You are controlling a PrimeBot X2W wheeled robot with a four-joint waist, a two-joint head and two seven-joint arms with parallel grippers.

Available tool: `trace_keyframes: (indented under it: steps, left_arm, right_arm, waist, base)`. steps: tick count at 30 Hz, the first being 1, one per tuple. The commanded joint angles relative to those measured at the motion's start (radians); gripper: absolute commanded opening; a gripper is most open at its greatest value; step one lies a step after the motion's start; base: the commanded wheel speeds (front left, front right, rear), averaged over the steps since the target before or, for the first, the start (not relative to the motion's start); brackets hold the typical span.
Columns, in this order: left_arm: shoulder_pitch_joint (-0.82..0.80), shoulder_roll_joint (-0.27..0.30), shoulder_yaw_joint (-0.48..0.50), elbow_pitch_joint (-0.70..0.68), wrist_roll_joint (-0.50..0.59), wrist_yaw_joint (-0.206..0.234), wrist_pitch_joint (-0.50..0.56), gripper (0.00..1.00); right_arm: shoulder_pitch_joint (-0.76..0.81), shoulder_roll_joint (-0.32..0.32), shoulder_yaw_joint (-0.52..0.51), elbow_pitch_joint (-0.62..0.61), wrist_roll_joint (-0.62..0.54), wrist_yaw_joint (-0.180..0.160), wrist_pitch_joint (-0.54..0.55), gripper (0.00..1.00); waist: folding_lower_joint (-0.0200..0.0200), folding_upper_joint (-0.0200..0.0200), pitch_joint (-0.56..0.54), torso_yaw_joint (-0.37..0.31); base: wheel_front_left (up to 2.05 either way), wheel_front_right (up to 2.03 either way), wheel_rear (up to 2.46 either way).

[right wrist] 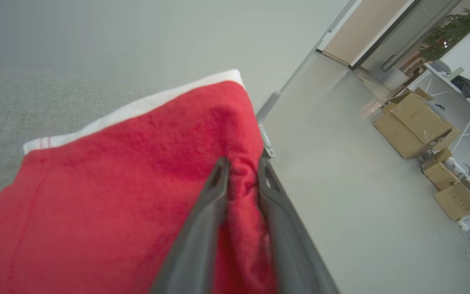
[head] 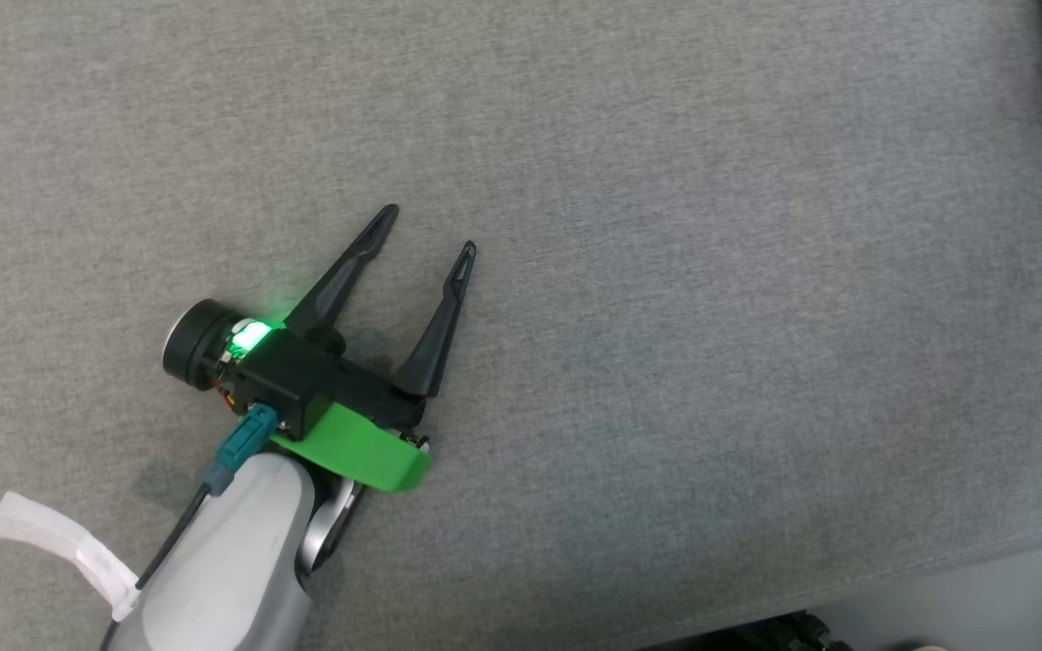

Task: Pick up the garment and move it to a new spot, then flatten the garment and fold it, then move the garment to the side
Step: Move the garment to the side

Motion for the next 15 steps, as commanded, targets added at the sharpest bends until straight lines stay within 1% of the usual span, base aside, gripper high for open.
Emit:
trace_keyframes:
  steps: [1, 4, 7, 10, 15]
  left_arm:
    - [0.017, 0.027, 0.015, 0.057, -0.016, 0.002, 0.01, 1.0]
    - [0.019, 0.014, 0.02, 0.059, -0.015, 0.002, 0.01, 1.0]
    - [0.031, -0.003, 0.028, 0.058, -0.013, 0.002, 0.009, 1.0]
    - [0.042, -0.02, 0.054, 0.062, -0.004, 0.002, 0.007, 1.0]
    - [0.072, -0.051, 0.133, 0.075, 0.012, 0.002, 0.006, 1.0]
  right_arm:
    - [0.001, 0.019, -0.028, -0.028, -0.022, -0.002, -0.01, 1.0]
    - [0.017, 0.07, -0.073, -0.091, -0.067, -0.002, -0.039, 1.0]
    - [0.027, 0.123, -0.067, -0.124, -0.083, -0.002, -0.087, 1.0]
    - [0.034, 0.155, -0.009, -0.12, -0.051, -0.002, -0.139, 1.0]
    - [0.074, 0.215, 0.151, -0.117, 0.028, -0.002, -0.171, 1.0]
  waist:
    - [0.0, 0.0, 0.002, 0.016]
    - [0.0, 0.0, -0.02, 0.025]
    - [0.0, 0.0, -0.051, 0.034]
    - [0.0, 0.0, -0.091, 0.044]
    - [0.0, 0.0, -0.169, 0.063]
  base:
    - [0.0, 0.0, 0.0]
    - [0.0, 0.0, 0.0]
    - [0.0, 0.0, 0.0]
    - [0.0, 0.0, 0.0]
    - [0.0, 0.0, 0.0]
